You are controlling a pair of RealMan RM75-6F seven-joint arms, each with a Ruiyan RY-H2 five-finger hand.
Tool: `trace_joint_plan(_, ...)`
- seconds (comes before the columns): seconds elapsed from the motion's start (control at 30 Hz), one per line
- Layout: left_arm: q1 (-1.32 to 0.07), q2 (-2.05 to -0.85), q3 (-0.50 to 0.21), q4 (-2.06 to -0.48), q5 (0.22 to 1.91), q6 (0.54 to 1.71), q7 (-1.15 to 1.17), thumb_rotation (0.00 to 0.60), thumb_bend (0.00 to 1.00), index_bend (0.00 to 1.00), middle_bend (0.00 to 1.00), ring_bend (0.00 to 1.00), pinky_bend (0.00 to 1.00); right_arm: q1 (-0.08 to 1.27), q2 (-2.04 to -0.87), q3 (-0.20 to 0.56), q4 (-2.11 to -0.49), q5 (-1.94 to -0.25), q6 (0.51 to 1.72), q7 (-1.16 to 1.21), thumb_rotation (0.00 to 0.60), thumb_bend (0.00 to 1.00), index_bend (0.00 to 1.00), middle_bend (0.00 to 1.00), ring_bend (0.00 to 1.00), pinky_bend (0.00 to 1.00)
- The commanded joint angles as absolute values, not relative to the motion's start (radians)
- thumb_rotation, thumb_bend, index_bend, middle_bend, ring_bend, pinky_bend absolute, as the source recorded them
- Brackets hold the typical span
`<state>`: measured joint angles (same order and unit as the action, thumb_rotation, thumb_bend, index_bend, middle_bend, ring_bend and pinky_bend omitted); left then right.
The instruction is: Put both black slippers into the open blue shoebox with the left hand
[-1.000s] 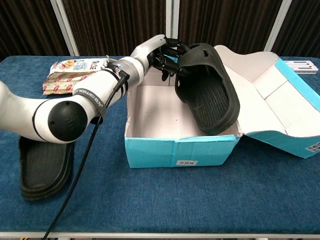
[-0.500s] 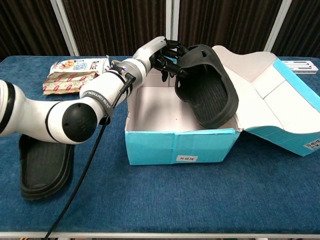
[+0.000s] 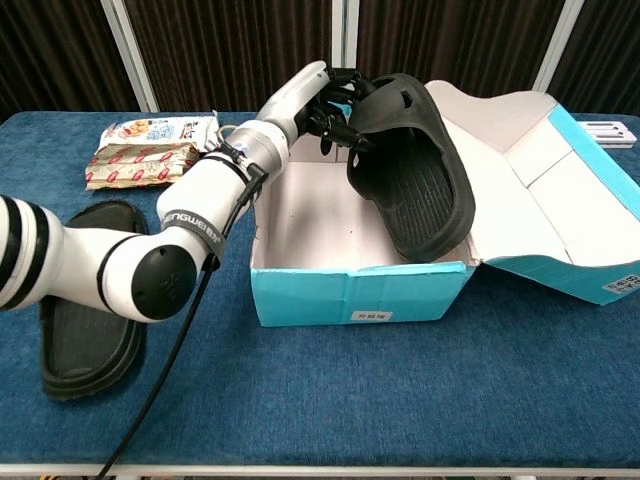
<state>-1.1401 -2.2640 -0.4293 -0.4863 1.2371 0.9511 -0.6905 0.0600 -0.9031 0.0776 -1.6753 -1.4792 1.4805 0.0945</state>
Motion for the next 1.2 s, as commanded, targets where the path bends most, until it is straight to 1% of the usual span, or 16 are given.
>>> trace_joint_plan(0.03, -1.138, -2.269, -0.418, -0.481, 1.240, 0.956, -0.698, 0.600, 0.09, 0.47, 0.52, 0.67, 0.72, 0.061, -0.904, 0.077, -1.675, -1.481, 1.481, 0.095, 0.600, 0.02, 0.00, 0.05, 0.00, 0.00)
trace_joint_plan(0.27, -1.130, -2.269, -0.390, -0.476, 1.224, 0.896, -0.660, 0.600, 0.06, 0.45, 0.51, 0.65, 0.72, 0.055, -0.904, 0.077, -1.673, -1.480, 1.486, 0.099, 0.600, 0.02, 0.00, 0.05, 0.00, 0.00)
trace_joint_plan(0.33, -1.133, -2.269, -0.390, -0.476, 1.218, 0.886, -0.652, 0.600, 0.06, 0.44, 0.49, 0.64, 0.71, 0.055, -0.904, 0.077, -1.673, -1.480, 1.487, 0.099, 0.600, 0.02, 0.00, 0.05, 0.00, 0.00)
trace_joint_plan(0.37, -1.135, -2.269, -0.392, -0.476, 1.216, 0.883, -0.647, 0.600, 0.06, 0.41, 0.46, 0.62, 0.69, 0.055, -0.904, 0.077, -1.673, -1.481, 1.487, 0.099, 0.600, 0.02, 0.00, 0.05, 0.00, 0.00)
trace_joint_plan(0.43, -1.142, -2.269, -0.396, -0.476, 1.217, 0.879, -0.636, 0.600, 0.06, 0.33, 0.37, 0.52, 0.64, 0.055, -0.904, 0.077, -1.673, -1.483, 1.487, 0.100, 0.600, 0.02, 0.00, 0.05, 0.00, 0.00)
trace_joint_plan(0.47, -1.146, -2.266, -0.398, -0.478, 1.218, 0.876, -0.629, 0.600, 0.05, 0.26, 0.30, 0.42, 0.60, 0.056, -0.905, 0.077, -1.672, -1.484, 1.487, 0.101, 0.600, 0.02, 0.00, 0.05, 0.00, 0.00)
trace_joint_plan(0.5, -1.148, -2.264, -0.399, -0.481, 1.219, 0.874, -0.620, 0.600, 0.05, 0.19, 0.21, 0.28, 0.55, 0.056, -0.905, 0.077, -1.672, -1.484, 1.487, 0.101, 0.600, 0.02, 0.00, 0.05, 0.00, 0.00)
trace_joint_plan(0.57, -1.151, -2.260, -0.401, -0.483, 1.223, 0.890, -0.585, 0.600, 0.05, 0.13, 0.12, 0.13, 0.45, 0.056, -0.905, 0.077, -1.671, -1.486, 1.489, 0.101, 0.600, 0.02, 0.00, 0.05, 0.00, 0.00)
trace_joint_plan(0.6, -1.152, -2.258, -0.398, -0.484, 1.225, 0.894, -0.565, 0.600, 0.05, 0.12, 0.08, 0.08, 0.39, 0.055, -0.905, 0.077, -1.671, -1.487, 1.490, 0.102, 0.600, 0.02, 0.00, 0.05, 0.00, 0.00)
trace_joint_plan(0.67, -1.151, -2.245, -0.388, -0.491, 1.235, 0.899, -0.512, 0.600, 0.05, 0.11, 0.05, 0.02, 0.32, 0.054, -0.904, 0.077, -1.670, -1.490, 1.494, 0.103, 0.600, 0.03, 0.00, 0.05, 0.00, 0.00)
trace_joint_plan(0.73, -1.148, -2.227, -0.380, -0.508, 1.241, 0.901, -0.463, 0.600, 0.05, 0.10, 0.04, 0.01, 0.29, 0.052, -0.904, 0.076, -1.668, -1.491, 1.496, 0.105, 0.600, 0.03, 0.00, 0.05, 0.00, 0.00)
trace_joint_plan(0.83, -1.136, -2.175, -0.363, -0.577, 1.250, 0.890, -0.373, 0.600, 0.05, 0.09, 0.03, 0.00, 0.27, 0.052, -0.904, 0.077, -1.665, -1.493, 1.497, 0.110, 0.600, 0.03, 0.00, 0.05, 0.00, 0.00)
trace_joint_plan(0.93, -1.114, -2.099, -0.343, -0.693, 1.256, 0.885, -0.260, 0.600, 0.05, 0.09, 0.03, 0.00, 0.26, 0.055, -0.905, 0.078, -1.662, -1.500, 1.498, 0.114, 0.600, 0.03, 0.00, 0.05, 0.00, 0.00)
trace_joint_plan(1.07, -1.083, -1.960, -0.316, -0.907, 1.242, 0.840, -0.096, 0.600, 0.05, 0.09, 0.03, 0.00, 0.25, 0.056, -0.907, 0.077, -1.658, -1.506, 1.500, 0.119, 0.600, 0.03, 0.00, 0.05, 0.00, 0.00)
trace_joint_plan(1.1, -1.076, -1.907, -0.309, -0.984, 1.232, 0.813, -0.053, 0.600, 0.05, 0.09, 0.03, 0.00, 0.24, 0.056, -0.907, 0.076, -1.657, -1.508, 1.500, 0.119, 0.600, 0.03, 0.00, 0.05, 0.00, 0.00)
trace_joint_plan(1.2, -1.060, -1.797, -0.307, -1.158, 1.211, 0.791, 0.017, 0.600, 0.05, 0.09, 0.03, 0.00, 0.22, 0.057, -0.908, 0.077, -1.655, -1.512, 1.502, 0.122, 0.600, 0.03, 0.00, 0.05, 0.00, 0.00)
